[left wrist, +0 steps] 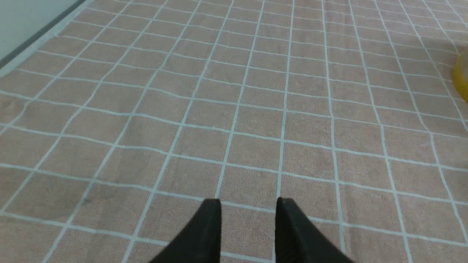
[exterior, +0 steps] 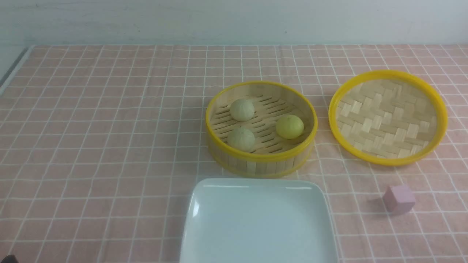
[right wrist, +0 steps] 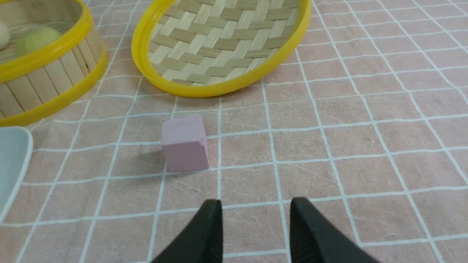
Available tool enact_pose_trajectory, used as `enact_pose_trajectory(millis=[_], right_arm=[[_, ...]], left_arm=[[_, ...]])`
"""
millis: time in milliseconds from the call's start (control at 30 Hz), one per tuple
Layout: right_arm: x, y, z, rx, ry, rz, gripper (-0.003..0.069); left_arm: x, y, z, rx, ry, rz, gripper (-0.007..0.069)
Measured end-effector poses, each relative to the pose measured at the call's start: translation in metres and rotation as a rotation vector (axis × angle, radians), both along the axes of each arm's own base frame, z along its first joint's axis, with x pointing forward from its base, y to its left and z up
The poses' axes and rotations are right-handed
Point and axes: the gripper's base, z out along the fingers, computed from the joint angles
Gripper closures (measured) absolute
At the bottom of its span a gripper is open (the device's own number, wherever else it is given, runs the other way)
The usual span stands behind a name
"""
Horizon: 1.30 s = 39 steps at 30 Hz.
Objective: Put the steamed buns into the plate on the pink tablecloth.
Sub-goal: 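Reach toward a bun in the bamboo steamer with the right gripper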
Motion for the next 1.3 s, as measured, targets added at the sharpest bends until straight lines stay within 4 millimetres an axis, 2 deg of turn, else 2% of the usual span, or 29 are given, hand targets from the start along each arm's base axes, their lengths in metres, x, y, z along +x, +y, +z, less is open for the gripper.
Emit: enact_pose_trajectory(millis=[967, 1300], right_arm=[[0.0000, 0.0000, 0.0000, 0.000, 0.000, 0.000, 0.0419], [0.0000, -0.0002, 0.0001, -0.006, -0.001, 0.000, 0.0419]], left_arm=[[0.0000, 0.0002, 0.0000, 0.005, 0.000, 0.000, 0.0385], [0.0001, 0.0025, 0.0003, 0.075, -0.003, 0.006, 0.0385]])
